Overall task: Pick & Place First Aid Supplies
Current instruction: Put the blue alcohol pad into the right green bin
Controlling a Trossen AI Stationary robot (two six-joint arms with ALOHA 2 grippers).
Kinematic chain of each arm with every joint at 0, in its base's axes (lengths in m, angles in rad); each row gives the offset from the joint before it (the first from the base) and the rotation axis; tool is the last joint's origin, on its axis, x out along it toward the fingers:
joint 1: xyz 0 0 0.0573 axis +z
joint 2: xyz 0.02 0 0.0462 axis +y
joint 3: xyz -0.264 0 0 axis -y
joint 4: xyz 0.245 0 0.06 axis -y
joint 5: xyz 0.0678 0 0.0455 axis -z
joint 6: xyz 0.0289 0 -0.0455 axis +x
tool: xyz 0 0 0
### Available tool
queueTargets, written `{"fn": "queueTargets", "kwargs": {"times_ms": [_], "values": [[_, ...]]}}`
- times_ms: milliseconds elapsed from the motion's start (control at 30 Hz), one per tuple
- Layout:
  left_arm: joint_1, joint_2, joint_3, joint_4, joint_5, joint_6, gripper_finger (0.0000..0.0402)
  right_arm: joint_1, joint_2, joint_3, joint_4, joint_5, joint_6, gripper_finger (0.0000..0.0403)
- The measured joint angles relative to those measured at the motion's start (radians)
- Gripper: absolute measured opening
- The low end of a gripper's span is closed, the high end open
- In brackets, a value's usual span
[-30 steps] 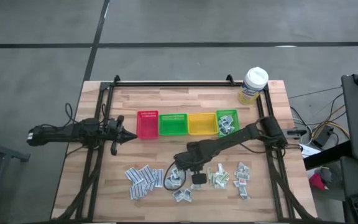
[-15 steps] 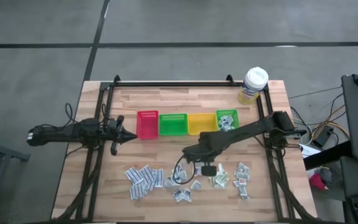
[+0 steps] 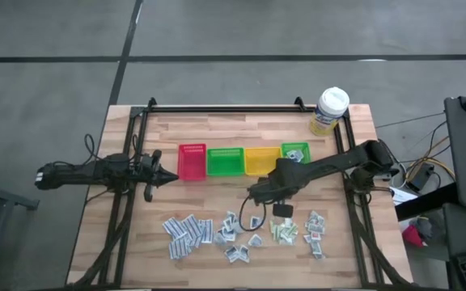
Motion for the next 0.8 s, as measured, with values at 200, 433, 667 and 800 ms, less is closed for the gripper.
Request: {"fn": "queueTargets", "kwargs": {"times_ms": [200, 433, 667, 800], "values": [[0.000, 0.000, 0.000, 0.000, 0.000, 0.000, 0.0000, -0.014, -0.040, -0.079, -0.018, 0.040, 0.032, 0.0008], [0.000, 0.000, 0.000, 0.000, 0.000, 0.000, 0.0000, -0.045, -0.132, -0.242, -0.025, 0.125, 0.112, 0.0008], [0.000, 0.000, 0.000, 0.002, 0.000, 0.000, 0.0000, -0.086, -0.237, -0.358, -0.022, 0.261, 0.195, 0.0008], [0.000, 0.000, 0.000, 0.003, 0.000, 0.000, 0.0000, -0.119, -0.286, -0.384, -0.018, 0.330, 0.254, 0.0008]]}}
